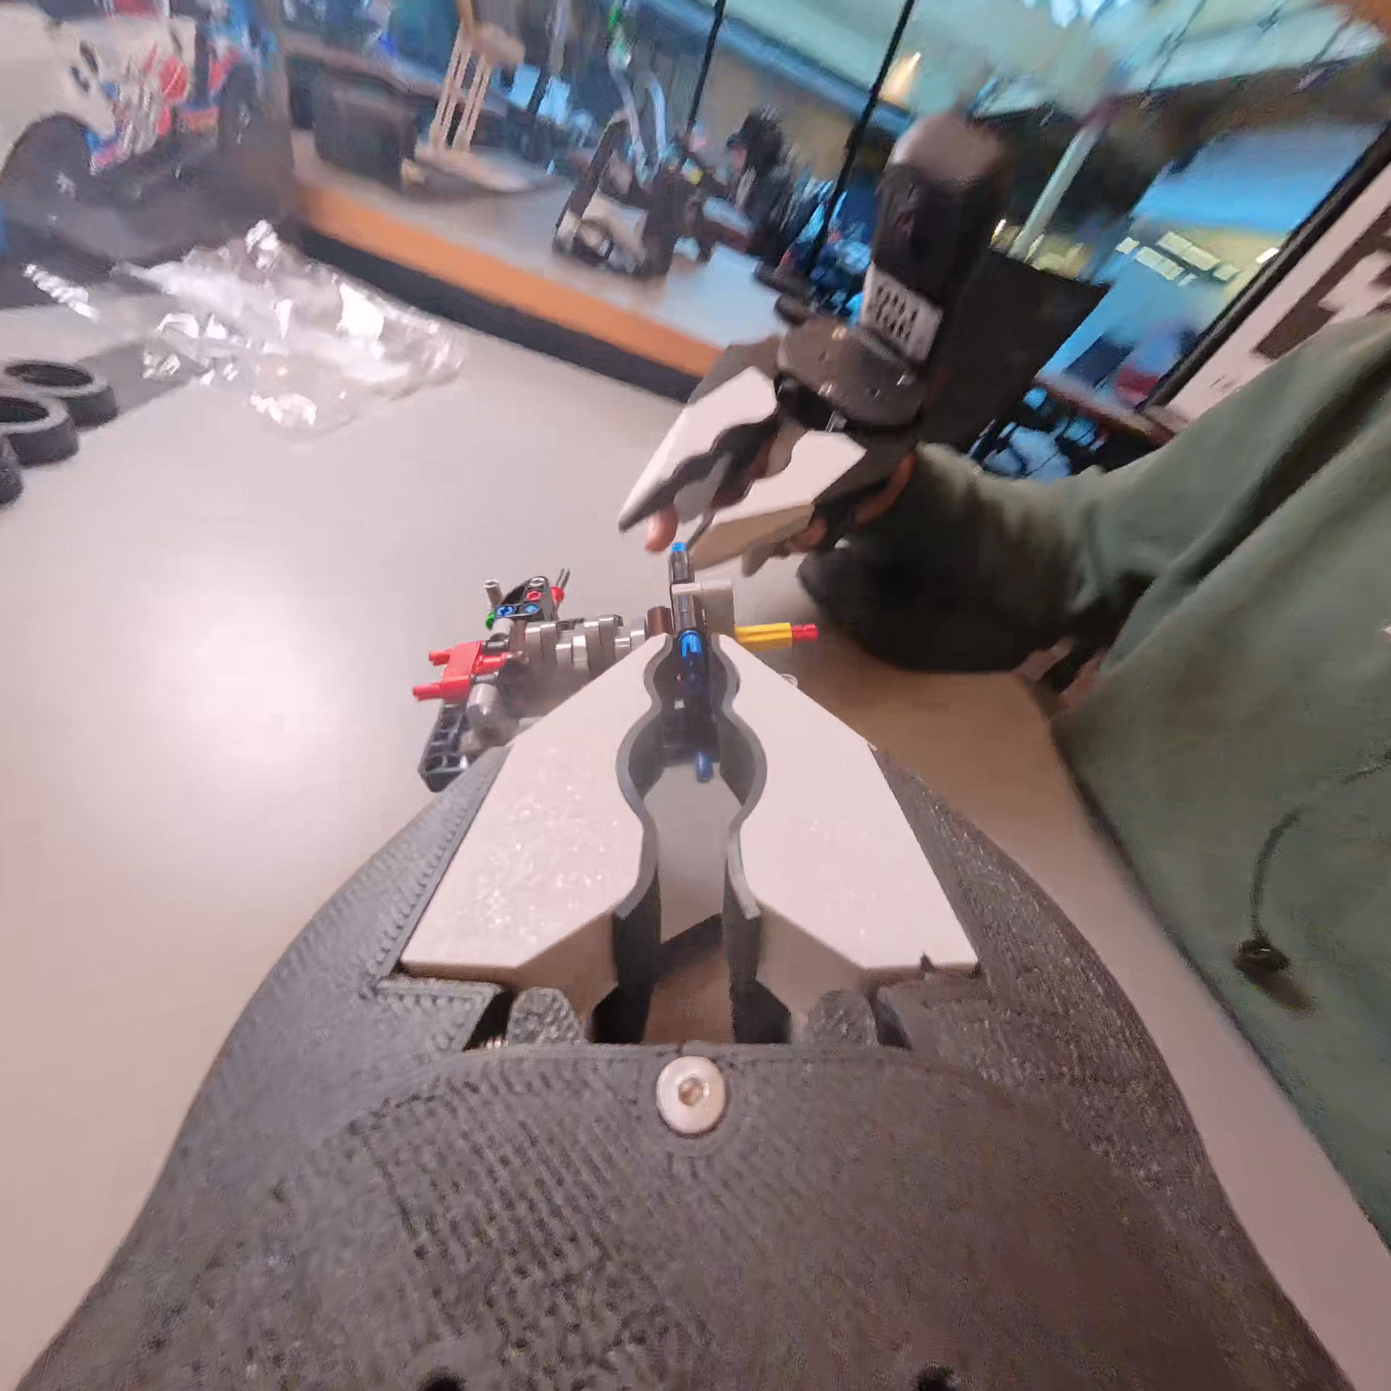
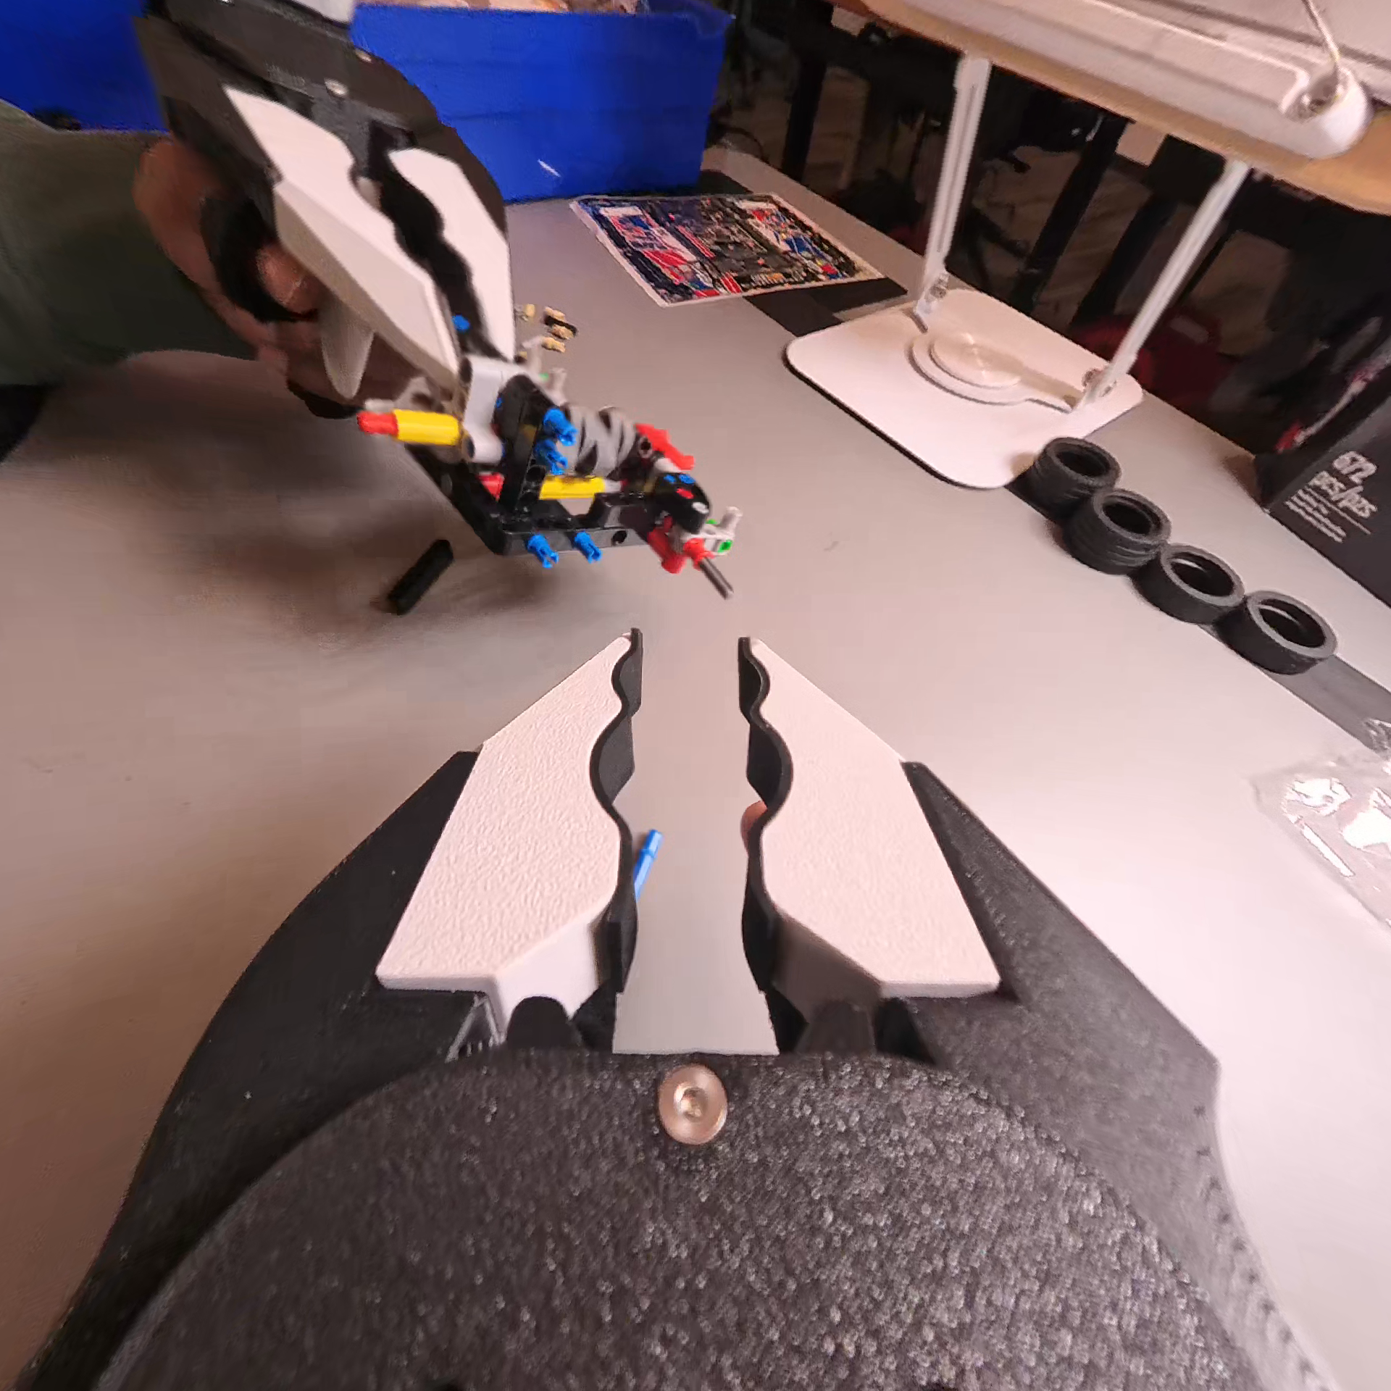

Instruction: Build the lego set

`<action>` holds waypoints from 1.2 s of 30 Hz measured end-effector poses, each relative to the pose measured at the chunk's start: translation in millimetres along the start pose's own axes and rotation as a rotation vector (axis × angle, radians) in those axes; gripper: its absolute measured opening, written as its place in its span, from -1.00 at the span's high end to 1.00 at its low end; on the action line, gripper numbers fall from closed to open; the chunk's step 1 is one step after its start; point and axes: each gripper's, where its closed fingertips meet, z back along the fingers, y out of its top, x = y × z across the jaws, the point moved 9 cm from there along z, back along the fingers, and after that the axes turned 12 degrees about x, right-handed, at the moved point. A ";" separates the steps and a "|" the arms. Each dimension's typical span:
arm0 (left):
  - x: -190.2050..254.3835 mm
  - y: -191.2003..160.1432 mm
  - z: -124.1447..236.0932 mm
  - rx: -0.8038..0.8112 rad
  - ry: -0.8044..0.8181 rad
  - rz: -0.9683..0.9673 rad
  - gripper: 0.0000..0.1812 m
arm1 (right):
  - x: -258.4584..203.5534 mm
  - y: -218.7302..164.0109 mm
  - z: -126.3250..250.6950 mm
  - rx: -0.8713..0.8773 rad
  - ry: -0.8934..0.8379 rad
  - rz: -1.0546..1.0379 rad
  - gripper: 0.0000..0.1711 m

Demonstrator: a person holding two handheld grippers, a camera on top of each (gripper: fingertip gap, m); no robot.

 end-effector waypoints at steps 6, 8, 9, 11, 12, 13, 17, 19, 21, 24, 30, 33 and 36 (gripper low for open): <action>7.6 8.5 2.6 0.109 -0.115 0.048 0.95 | -30.5 7.6 -14.1 0.023 -0.056 -0.072 0.97; 8.4 10.0 1.1 0.143 -0.133 0.083 0.95 | -35.2 13.8 -13.8 0.081 -0.087 -0.100 1.00; 8.4 10.5 0.2 0.156 -0.136 0.102 0.95 | -37.3 17.6 -13.0 0.114 -0.097 -0.119 1.00; 8.8 11.7 -1.5 0.182 -0.149 0.143 0.95 | -39.2 24.4 -10.1 0.172 -0.139 -0.129 1.00; 9.2 12.1 -2.4 0.191 -0.152 0.160 0.95 | -39.3 27.1 -8.3 0.193 -0.161 -0.122 1.00; 9.6 12.5 -3.3 0.201 -0.159 0.173 0.95 | -38.0 28.4 -7.0 0.197 -0.190 -0.118 1.00; 9.7 13.2 -5.0 0.236 -0.182 0.224 0.95 | -31.7 23.5 -6.2 0.142 -0.237 -0.135 1.00; 8.8 13.1 -4.7 0.249 -0.186 0.242 0.95 | -31.1 22.7 -6.2 0.139 -0.236 -0.141 1.00; 7.7 12.8 -3.9 0.258 -0.182 0.257 0.95 | -32.1 24.5 -5.5 0.150 -0.233 -0.134 1.00; 5.6 12.5 -3.1 0.270 -0.171 0.281 0.95 | -31.9 25.2 -4.7 0.154 -0.232 -0.131 1.00; 3.1 11.7 -2.1 0.281 -0.159 0.309 0.95 | -22.2 23.1 -0.7 0.160 -0.260 -0.124 1.00; 4.1 12.1 -1.2 0.283 -0.167 0.305 0.95 | -18.4 23.2 1.2 0.170 -0.253 -0.134 0.91; 6.1 12.3 -0.8 0.277 -0.182 0.297 0.95 | -15.9 22.7 1.7 0.179 -0.255 -0.138 0.84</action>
